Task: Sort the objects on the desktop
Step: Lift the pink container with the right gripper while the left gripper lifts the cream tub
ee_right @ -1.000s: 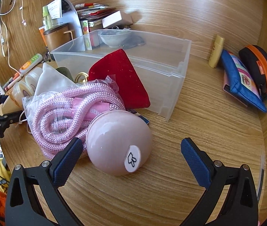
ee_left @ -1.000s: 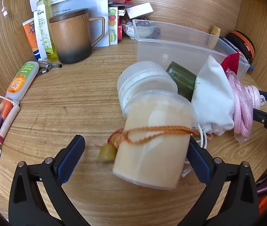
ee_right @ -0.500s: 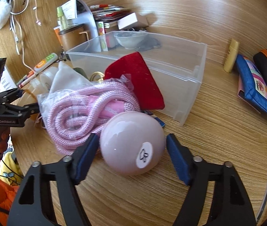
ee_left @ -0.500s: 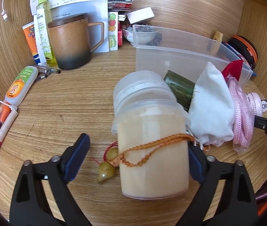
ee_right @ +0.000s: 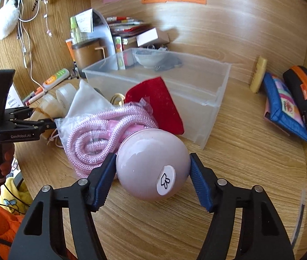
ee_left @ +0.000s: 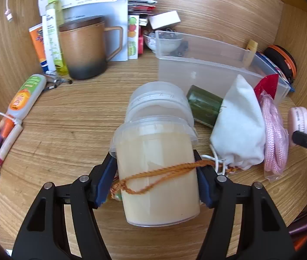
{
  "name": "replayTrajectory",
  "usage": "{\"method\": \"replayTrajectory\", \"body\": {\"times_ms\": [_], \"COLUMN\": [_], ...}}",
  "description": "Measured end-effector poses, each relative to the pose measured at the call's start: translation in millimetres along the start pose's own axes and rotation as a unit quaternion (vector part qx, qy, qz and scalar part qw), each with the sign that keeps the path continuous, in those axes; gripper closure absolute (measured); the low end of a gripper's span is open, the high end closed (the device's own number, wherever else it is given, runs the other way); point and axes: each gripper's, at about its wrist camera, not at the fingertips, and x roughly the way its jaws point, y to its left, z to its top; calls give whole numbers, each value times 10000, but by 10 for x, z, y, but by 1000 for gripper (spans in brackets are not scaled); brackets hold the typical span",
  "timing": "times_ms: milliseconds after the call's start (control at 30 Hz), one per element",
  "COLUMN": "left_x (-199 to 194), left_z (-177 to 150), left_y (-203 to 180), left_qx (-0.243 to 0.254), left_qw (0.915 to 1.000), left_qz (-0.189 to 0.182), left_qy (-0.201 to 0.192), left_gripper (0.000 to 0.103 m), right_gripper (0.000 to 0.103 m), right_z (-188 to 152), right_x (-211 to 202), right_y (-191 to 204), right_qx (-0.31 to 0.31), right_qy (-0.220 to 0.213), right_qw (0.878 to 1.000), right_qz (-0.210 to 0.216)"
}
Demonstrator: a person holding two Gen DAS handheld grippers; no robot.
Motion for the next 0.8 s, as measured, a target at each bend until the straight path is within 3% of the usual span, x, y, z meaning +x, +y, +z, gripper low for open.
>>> {"method": "replayTrajectory", "body": {"times_ms": [433, 800], "left_x": [-295, -415], "left_z": [62, 188], "left_y": [73, 41], "left_qx": [-90, -88], "left_qw": [9993, 9985], "left_qz": [137, 34], "left_qy": [-344, -540], "left_gripper": [40, 40], "right_gripper": [40, 40], "right_z": [60, 163], "right_x": [-129, -200], "right_y": [-95, -153], "right_qx": [195, 263], "right_qy": [-205, -360], "right_qw": [9996, 9990], "right_qz": [2, -14]}}
